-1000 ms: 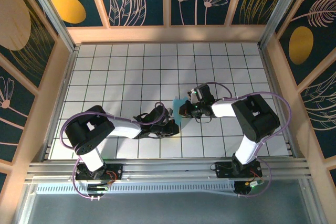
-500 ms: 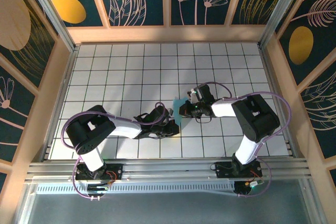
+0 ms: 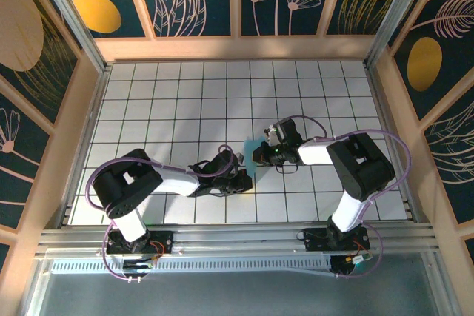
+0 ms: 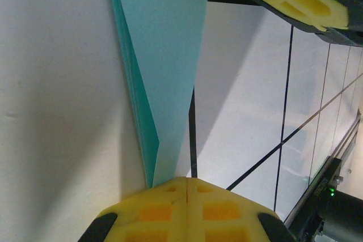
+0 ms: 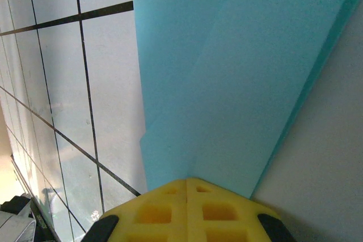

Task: Fold a paper plane with a square sheet of paper (fold left side to right side)
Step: Fold the wing for the fifth time at the center of the table.

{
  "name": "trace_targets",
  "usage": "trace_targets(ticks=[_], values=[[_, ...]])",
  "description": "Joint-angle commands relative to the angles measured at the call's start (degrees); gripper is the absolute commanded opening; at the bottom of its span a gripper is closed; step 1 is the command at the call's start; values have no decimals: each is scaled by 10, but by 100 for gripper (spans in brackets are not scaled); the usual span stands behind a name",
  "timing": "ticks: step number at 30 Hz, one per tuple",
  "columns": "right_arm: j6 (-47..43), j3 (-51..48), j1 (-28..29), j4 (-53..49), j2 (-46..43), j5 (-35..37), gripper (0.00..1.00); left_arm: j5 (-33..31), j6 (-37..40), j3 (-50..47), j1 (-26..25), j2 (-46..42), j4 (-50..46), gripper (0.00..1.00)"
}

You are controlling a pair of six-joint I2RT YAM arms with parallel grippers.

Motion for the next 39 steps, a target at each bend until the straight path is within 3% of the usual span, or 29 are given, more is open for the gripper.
trace_targets(ticks=[1, 13, 24, 29, 39], values=[[-18, -14, 7, -82, 34, 62, 0, -7, 7, -19, -10, -5, -62, 3], [-19, -11, 7, -87, 34, 64, 0, -6, 10, -6, -28, -5, -69, 2], [-21, -7, 7, -89, 36, 61, 0, 2, 9, -8, -29, -89, -56, 1], [-22, -6, 7, -90, 37, 61, 0, 1, 25, 7, -1, -130, -74, 2], [-19, -8, 8, -88, 37, 61, 0, 50, 61, 59, 31, -50, -61, 0]])
